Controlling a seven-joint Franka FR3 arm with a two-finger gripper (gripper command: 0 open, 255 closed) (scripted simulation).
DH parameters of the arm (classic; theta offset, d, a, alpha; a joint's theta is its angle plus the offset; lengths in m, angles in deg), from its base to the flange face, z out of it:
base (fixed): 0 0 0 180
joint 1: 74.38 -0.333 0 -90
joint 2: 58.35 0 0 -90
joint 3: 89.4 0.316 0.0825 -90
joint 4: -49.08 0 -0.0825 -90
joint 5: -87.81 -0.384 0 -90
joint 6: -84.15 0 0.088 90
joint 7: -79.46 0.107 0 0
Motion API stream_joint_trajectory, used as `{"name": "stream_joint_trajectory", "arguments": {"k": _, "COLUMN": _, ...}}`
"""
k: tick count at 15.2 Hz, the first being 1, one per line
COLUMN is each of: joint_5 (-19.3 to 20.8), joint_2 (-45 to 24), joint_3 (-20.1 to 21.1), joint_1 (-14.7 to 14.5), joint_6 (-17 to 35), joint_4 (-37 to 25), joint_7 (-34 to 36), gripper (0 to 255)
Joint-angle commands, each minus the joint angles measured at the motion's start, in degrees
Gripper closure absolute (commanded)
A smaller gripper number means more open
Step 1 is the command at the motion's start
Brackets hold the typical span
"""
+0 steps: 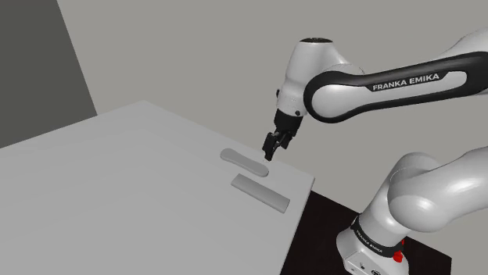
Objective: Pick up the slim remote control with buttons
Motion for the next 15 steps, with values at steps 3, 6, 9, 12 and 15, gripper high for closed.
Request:
{"name": "stream_joint_trajectory", "arguments": {"k": 3, "joint_5": -1.3, "joint_2": -5.5, "joint_3": 3.3, "joint_1": -1.3, "joint_6": 7.3, "joint_4": 3.1, "joint_7": 2.3, "gripper": 0}}
{"name": "stream_joint_trajectory", "arguments": {"k": 6, "joint_5": -1.6, "joint_2": -11.0, "joint_3": 5.8, "joint_1": -1.8, "joint_6": 13.1, "joint_4": 4.4, "joint_7": 4.1, "gripper": 0}}
{"name": "stream_joint_trajectory", "arguments": {"k": 9, "joint_5": -1.4, "joint_2": -15.7, "joint_3": 7.7, "joint_1": -1.9, "joint_6": 17.4, "joint_4": 4.9, "joint_7": 5.7, "gripper": 0}}
{"name": "stream_joint_trajectory", "arguments": {"k": 12, "joint_5": -0.9, "joint_2": -18.1, "joint_3": 8.3, "joint_1": -1.6, "joint_6": 20.6, "joint_4": 5.7, "joint_7": 6.1, "gripper": 0}}
{"name": "stream_joint_trajectory", "arguments": {"k": 15, "joint_5": -0.2, "joint_2": -20.7, "joint_3": 8.9, "joint_1": -1.1, "joint_6": 23.8, "joint_4": 6.3, "joint_7": 6.8, "gripper": 0}}
